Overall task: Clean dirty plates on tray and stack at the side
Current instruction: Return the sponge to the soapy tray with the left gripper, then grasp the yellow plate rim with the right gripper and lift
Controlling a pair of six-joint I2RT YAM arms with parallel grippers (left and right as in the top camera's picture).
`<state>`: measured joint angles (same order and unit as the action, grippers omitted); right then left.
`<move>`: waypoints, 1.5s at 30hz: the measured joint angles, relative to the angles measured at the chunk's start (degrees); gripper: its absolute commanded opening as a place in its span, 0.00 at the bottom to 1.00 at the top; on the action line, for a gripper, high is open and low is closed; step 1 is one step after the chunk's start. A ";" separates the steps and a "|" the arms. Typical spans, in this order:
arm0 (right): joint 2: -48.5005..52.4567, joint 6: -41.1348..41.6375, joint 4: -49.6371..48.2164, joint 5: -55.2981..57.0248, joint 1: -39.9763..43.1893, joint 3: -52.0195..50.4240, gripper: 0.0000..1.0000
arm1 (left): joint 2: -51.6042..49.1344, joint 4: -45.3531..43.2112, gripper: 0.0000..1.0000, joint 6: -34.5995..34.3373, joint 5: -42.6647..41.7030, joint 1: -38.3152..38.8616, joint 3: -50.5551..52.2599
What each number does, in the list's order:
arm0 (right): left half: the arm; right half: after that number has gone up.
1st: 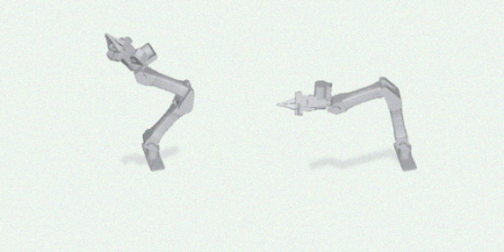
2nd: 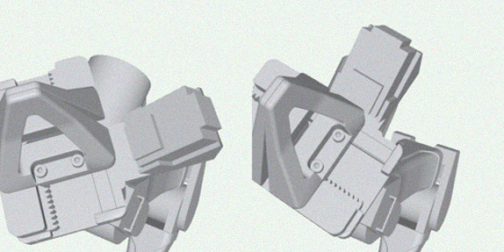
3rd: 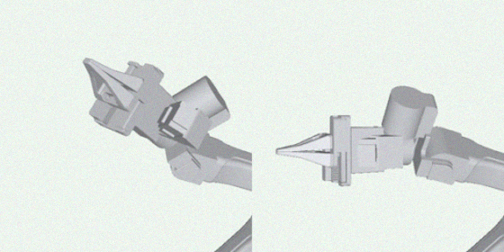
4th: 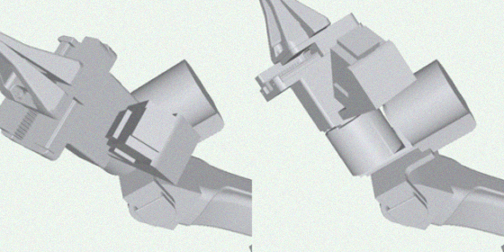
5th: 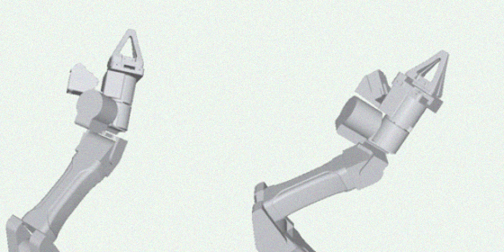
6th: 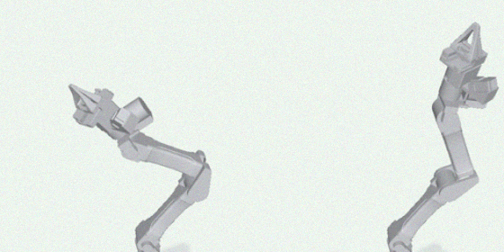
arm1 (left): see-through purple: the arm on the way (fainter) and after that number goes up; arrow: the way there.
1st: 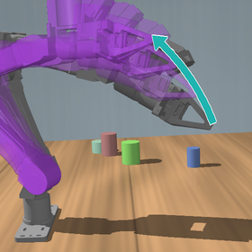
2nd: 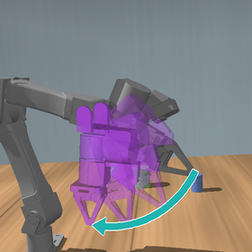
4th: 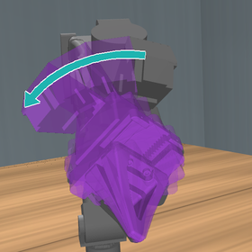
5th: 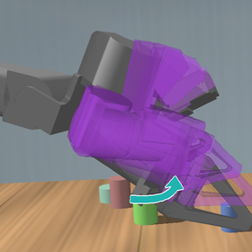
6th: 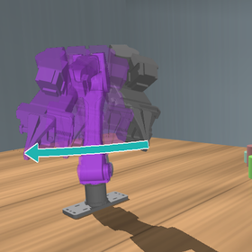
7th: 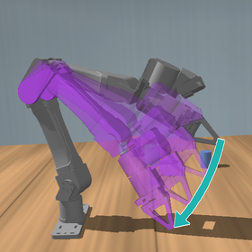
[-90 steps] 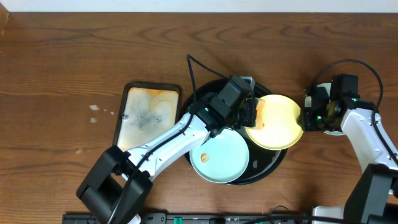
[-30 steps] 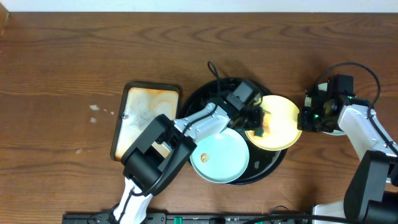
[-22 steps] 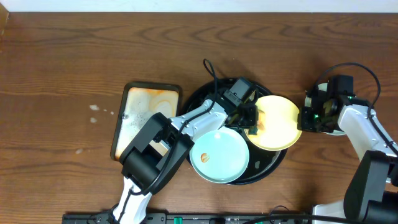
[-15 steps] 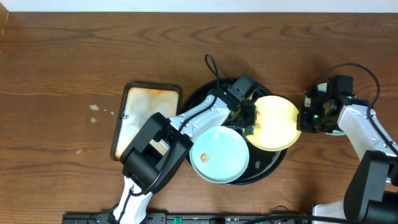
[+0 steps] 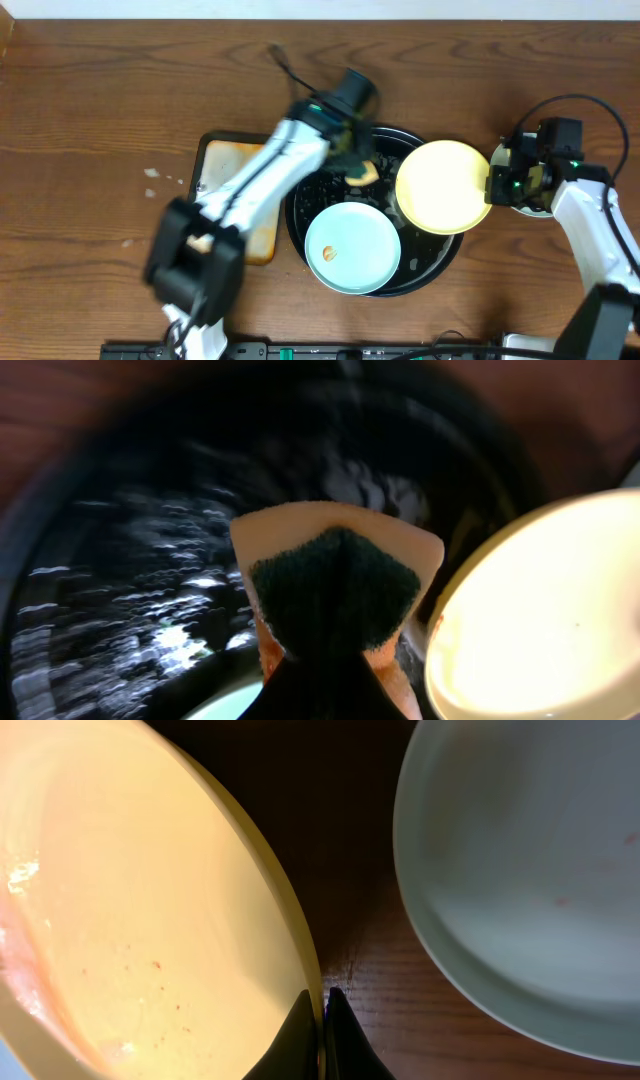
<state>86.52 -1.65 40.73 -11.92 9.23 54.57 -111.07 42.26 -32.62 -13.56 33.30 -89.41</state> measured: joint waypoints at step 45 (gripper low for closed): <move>-15.76 -30.34 -6.36 67.10 -49.88 1.20 0.01 | 18.86 18.36 0.08 17.27 4.94 -30.10 13.79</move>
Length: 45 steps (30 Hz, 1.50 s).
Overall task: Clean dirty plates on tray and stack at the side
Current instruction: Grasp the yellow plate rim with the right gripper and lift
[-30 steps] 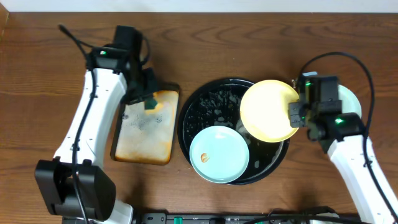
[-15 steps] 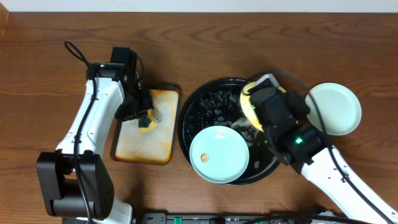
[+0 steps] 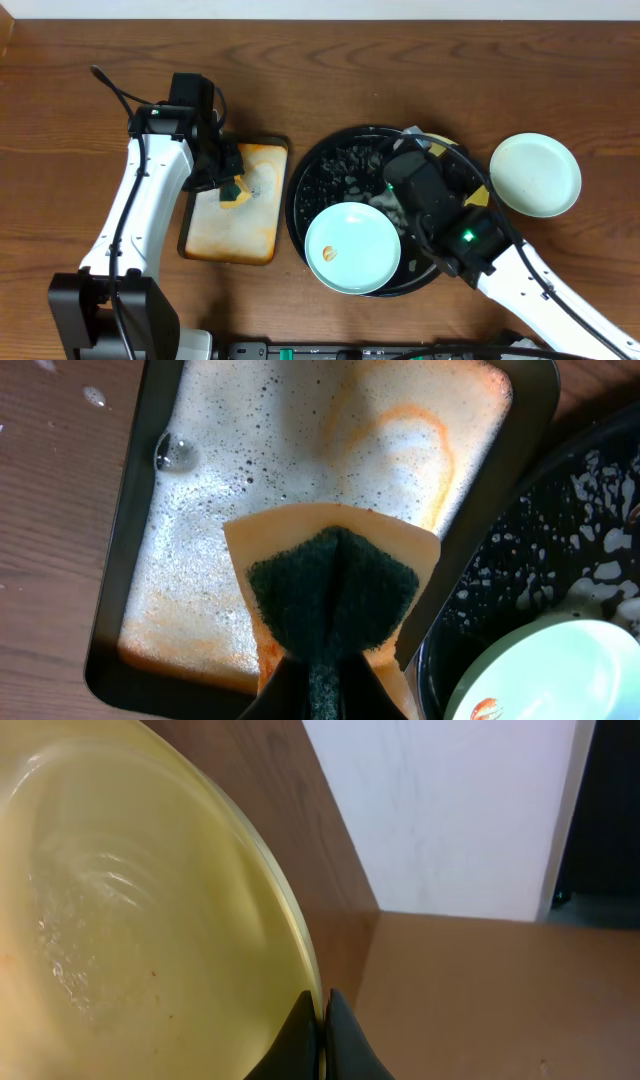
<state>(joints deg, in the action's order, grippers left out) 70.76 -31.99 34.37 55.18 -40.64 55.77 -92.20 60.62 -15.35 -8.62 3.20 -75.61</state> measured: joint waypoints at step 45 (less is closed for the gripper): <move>0.02 26.88 4.35 -10.78 7.72 0.15 0.01 | 0.04 -12.63 0.08 3.50 -16.17 0.13 8.00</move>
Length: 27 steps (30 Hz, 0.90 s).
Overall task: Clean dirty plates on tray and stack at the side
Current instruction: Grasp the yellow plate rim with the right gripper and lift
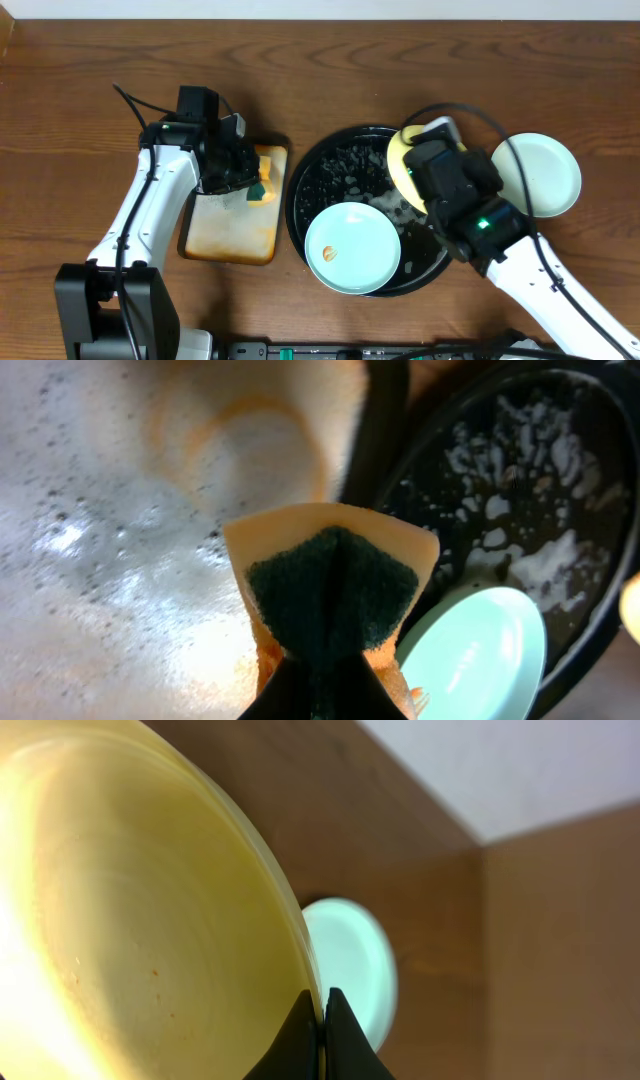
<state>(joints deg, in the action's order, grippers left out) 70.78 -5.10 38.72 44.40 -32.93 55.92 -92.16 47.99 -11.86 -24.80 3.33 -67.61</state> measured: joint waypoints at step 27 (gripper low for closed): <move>0.00 11.69 1.75 -6.95 2.80 0.02 0.01 | 2.16 -10.86 0.07 -0.57 8.39 0.09 10.75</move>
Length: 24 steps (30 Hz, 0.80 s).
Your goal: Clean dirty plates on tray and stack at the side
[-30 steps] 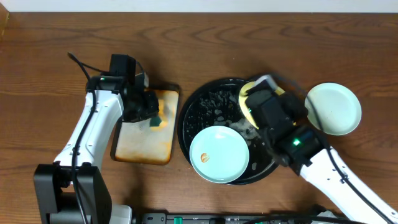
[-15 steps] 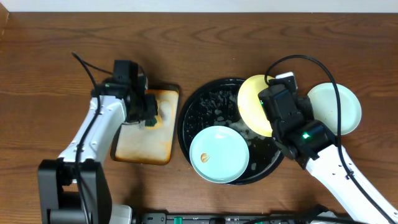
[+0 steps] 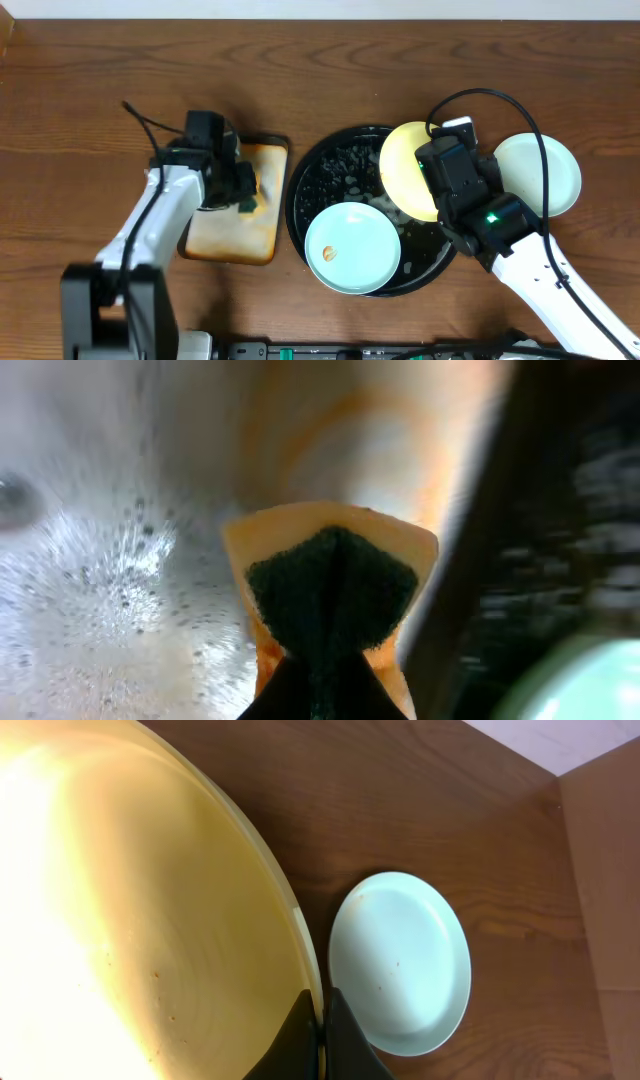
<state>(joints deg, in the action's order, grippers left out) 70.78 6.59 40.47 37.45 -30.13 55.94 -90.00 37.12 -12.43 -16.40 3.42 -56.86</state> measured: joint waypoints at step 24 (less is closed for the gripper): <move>0.00 5.01 0.87 -4.20 0.00 0.07 0.01 | 5.88 -20.65 0.08 -17.62 -13.55 17.97 -3.45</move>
<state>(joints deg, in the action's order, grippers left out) 70.78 11.60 41.34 33.26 -30.13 56.01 -84.12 16.47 -30.04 -29.95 21.39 -60.31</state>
